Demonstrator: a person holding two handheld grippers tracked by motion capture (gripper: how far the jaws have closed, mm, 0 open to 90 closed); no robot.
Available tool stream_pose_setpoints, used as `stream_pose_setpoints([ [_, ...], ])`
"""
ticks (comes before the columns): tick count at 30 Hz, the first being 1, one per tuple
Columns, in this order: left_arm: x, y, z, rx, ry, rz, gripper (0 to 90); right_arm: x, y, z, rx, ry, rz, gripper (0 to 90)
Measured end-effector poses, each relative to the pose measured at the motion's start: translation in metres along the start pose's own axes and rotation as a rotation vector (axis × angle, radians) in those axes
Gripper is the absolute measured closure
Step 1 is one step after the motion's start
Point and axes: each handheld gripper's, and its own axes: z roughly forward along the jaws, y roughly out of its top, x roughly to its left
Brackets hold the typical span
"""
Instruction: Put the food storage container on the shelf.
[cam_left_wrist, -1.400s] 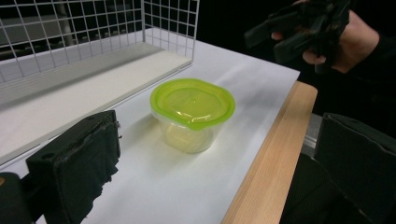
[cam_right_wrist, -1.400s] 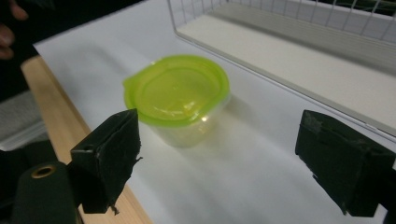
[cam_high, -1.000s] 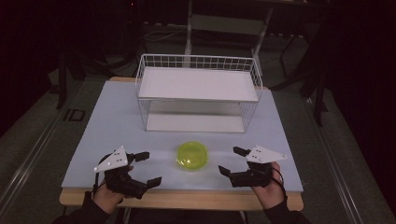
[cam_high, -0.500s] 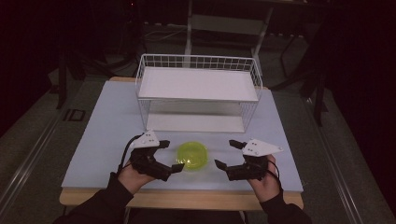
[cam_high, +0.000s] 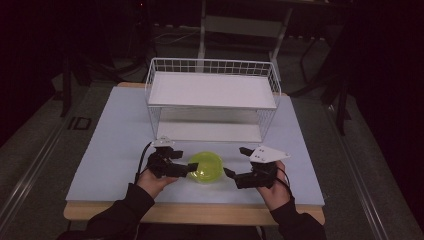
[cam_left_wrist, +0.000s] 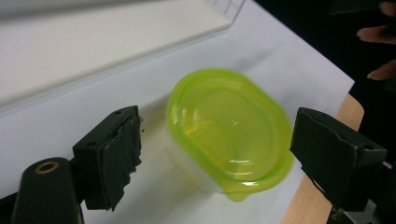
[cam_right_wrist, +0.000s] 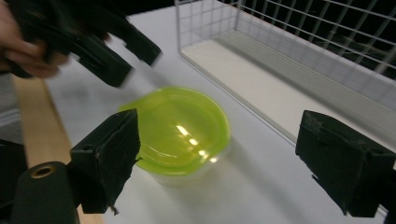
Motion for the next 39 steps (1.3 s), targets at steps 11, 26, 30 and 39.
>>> stream_pose_setpoints([
  [11,0.013,-0.011,0.019,0.062,-0.034,-0.109,41.0,0.001,-0.006,0.010,0.059,-0.008,0.007,13.7],
  [26,0.006,-0.021,0.012,0.061,-0.043,-0.163,74.2,0.003,-0.023,0.031,0.151,0.073,0.205,23.3],
  [30,0.003,-0.023,0.011,0.069,-0.060,-0.167,74.5,0.005,-0.027,0.034,0.190,0.062,0.207,42.1],
  [39,-0.009,-0.027,0.006,0.090,-0.098,-0.154,76.9,0.000,-0.027,0.030,0.210,0.100,0.336,71.1],
])
